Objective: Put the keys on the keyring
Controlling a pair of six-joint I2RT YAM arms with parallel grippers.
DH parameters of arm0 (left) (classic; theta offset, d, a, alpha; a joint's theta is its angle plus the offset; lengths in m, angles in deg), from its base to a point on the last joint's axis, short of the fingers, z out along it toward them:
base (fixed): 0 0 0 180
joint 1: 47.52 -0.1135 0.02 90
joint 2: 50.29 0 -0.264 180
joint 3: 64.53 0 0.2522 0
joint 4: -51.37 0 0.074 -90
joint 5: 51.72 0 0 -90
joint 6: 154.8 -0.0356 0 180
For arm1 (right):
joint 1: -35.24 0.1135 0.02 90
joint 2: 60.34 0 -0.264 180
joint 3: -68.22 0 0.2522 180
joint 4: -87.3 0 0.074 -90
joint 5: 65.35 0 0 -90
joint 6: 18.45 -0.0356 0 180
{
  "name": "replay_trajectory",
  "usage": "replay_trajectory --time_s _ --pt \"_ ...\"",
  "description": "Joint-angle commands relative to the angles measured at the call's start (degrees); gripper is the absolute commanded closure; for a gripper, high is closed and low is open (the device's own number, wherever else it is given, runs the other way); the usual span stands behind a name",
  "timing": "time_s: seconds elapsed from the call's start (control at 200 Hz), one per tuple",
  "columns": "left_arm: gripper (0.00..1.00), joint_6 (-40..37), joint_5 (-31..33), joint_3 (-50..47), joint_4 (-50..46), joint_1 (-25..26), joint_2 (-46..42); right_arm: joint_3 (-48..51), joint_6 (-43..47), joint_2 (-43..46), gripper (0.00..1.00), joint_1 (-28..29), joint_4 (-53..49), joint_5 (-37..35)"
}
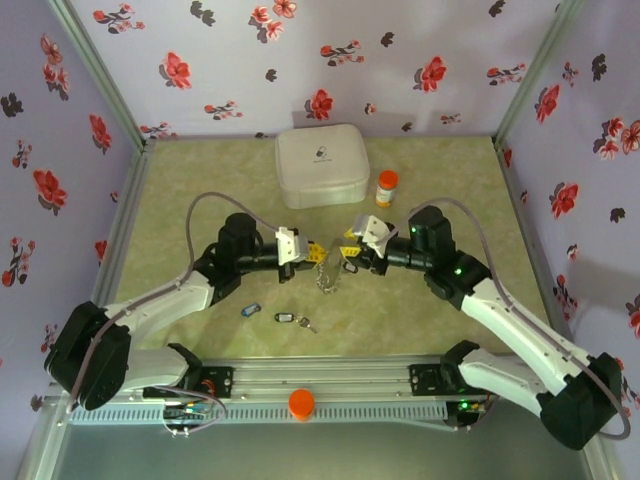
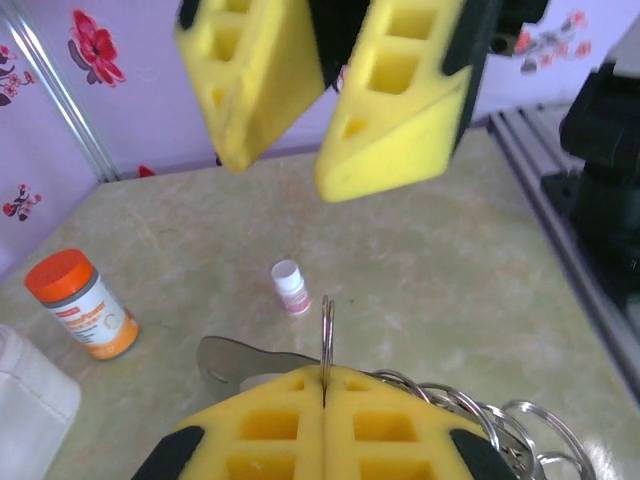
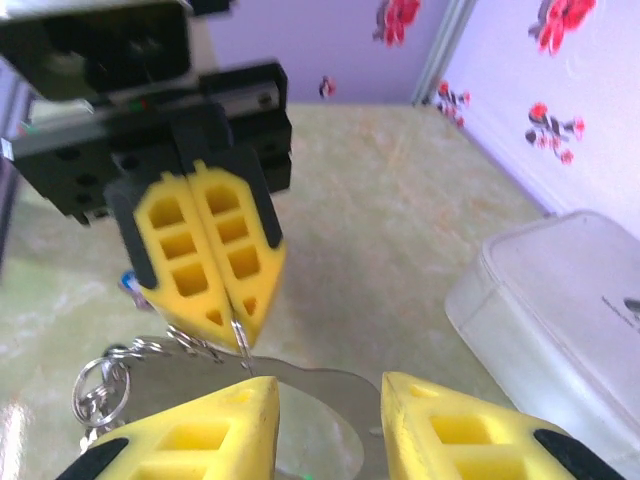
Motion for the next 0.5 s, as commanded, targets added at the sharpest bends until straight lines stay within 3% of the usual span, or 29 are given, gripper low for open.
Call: replay_trajectory --time_s 0.0,0.135,0.495 --pt "1.00 11.06 -3.18 -1.52 19.81 -0.75 0.37 2.21 -4.45 -0.09 0.69 -0.07 8.73 7.03" --pt "1.00 16.40 -4.72 -2.45 26.88 -1.92 1.68 2.32 -4.89 -1.77 0.71 -0.07 9.18 8.75" --pt "1.00 17.59 -6.94 -1.76 26.99 -2.29 2.77 2.90 -7.47 -3.93 0.73 0.32 16.59 7.98"
